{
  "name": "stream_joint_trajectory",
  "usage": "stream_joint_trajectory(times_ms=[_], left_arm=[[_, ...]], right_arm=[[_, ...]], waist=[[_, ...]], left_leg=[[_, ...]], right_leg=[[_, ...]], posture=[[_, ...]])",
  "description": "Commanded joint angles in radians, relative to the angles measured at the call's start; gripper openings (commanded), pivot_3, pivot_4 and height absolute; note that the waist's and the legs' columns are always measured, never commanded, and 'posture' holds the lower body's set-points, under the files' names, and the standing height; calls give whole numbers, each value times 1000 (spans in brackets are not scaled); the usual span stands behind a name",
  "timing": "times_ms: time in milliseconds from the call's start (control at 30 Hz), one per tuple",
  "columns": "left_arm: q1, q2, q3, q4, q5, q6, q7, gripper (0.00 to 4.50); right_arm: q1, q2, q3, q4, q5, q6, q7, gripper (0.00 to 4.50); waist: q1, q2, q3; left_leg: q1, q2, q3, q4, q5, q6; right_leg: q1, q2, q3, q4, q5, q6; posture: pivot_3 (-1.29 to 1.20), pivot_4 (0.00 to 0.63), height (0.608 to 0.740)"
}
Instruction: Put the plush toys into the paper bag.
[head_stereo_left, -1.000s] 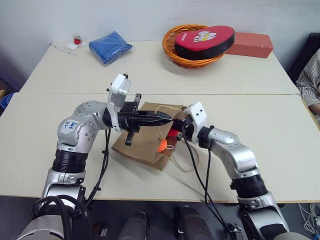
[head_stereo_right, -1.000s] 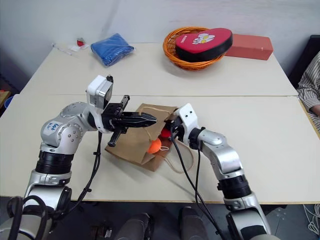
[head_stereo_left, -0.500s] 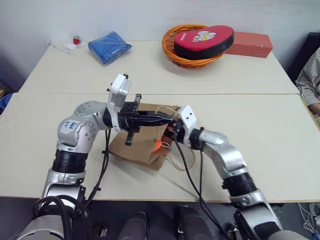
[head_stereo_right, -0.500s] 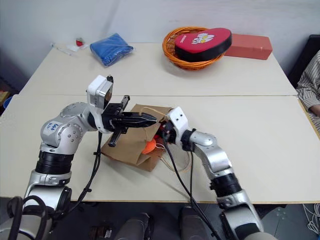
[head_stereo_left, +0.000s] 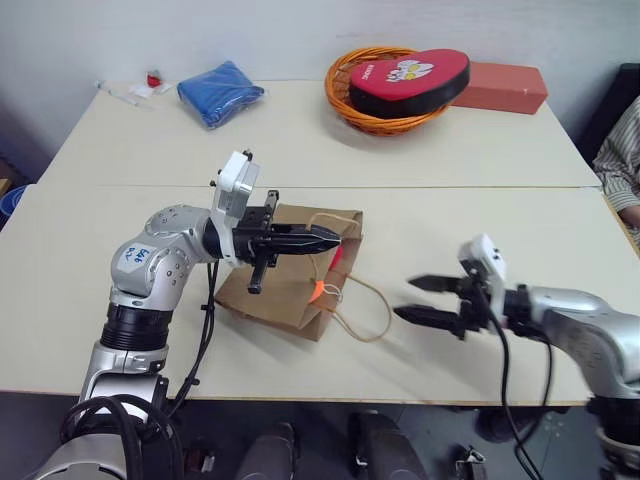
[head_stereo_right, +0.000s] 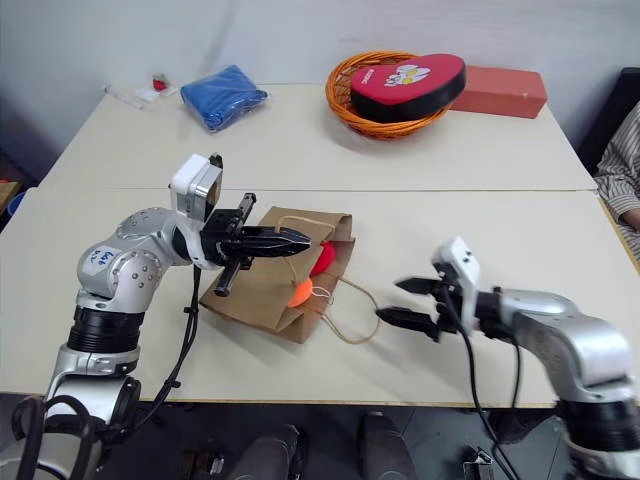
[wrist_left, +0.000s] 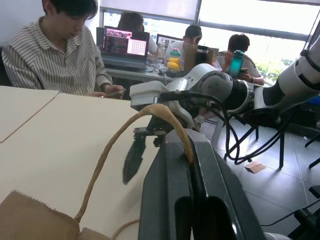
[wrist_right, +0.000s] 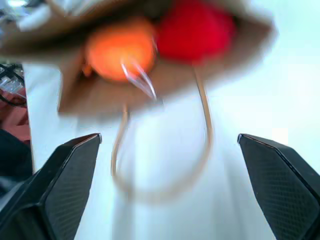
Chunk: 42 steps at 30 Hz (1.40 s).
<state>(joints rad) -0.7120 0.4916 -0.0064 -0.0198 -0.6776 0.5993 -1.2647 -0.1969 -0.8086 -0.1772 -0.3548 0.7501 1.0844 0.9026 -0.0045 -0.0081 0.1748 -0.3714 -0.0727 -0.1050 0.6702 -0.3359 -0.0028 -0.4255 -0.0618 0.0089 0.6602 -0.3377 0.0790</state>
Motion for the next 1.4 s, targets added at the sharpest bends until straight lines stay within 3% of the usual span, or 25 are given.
stream_joint_trajectory(times_ms=[33, 300, 333, 400, 567, 767, 967, 1033, 1233, 1400], left_arm=[[5, 3, 11, -36, -15, -14, 0, 0], [1, -2, -10, -45, -7, -28, -15, 0], [1, 0, -10, -46, -7, -29, -17, 0], [2, 2, -9, -49, -8, -30, -17, 0], [21, -1, -7, -77, -16, -23, -1, 0], [25, 2, -4, -86, -15, -22, 7, 0], [31, 11, -2, -85, -12, -27, 4, 0], [30, 10, -3, -82, -11, -29, 4, 0], [35, 7, -5, -81, -7, -36, 5, 0], [39, 1, -6, -85, -8, -36, 14, 0]], right_arm=[[24, 29, -73, -57, 150, 229, -92, 4450], [-17, 274, -70, -35, 186, 371, -329, 4450], [-32, 316, -80, -25, 186, 382, -361, 4285], [-54, 382, -99, -11, 189, 405, -410, 3826], [-72, 464, -115, -10, 221, 456, -450, 2049], [-90, 479, -156, -15, 242, 473, -474, 27], [-82, 391, -224, -18, 261, 486, -472, 27], [-71, 362, -237, -22, 288, 512, -465, 372], [-9, 286, -209, -28, 375, 530, -511, 2260], [0, 318, -145, 22, 458, 530, -678, 3913]], waist=[[3, 0, 0], [1, -3, -2], [1, -3, -2], [1, -3, -2], [2, -2, -2], [3, -2, -2], [3, -2, -2], [3, -2, -1], [3, -2, -1], [0, -4, -3]], left_leg=[[0, 0, 0, 0, 0, 0], [1, 0, 0, 3, 0, 0], [1, 0, 0, 3, 0, 0], [2, 0, 1, 2, 0, 0], [1, 0, 1, 2, 0, 0], [1, 0, 0, 2, 0, 0], [0, 0, 1, 2, 0, 0], [0, 0, 1, 1, 0, 0], [0, 0, 1, 1, 0, 0], [2, 0, 1, 1, 0, 0]], right_leg=[[0, 0, 0, 0, 0, 0], [1, 0, 0, 2, 0, 0], [1, 0, 1, 3, 0, 0], [0, 1, 1, 3, 0, 0], [0, 0, 1, 2, 0, 0], [0, 0, 1, 3, 0, 0], [0, 0, 1, 2, 0, 0], [0, 0, 1, 2, 0, 0], [0, 0, 1, 2, 0, 0], [0, 0, 1, 2, 0, 0]], posture=[[0, 150, 740], [0, 150, 740], [0, 150, 740], [0, 150, 740], [0, 150, 740], [0, 150, 740], [0, 150, 740], [0, 150, 740], [0, 150, 740], [0, 150, 740]])
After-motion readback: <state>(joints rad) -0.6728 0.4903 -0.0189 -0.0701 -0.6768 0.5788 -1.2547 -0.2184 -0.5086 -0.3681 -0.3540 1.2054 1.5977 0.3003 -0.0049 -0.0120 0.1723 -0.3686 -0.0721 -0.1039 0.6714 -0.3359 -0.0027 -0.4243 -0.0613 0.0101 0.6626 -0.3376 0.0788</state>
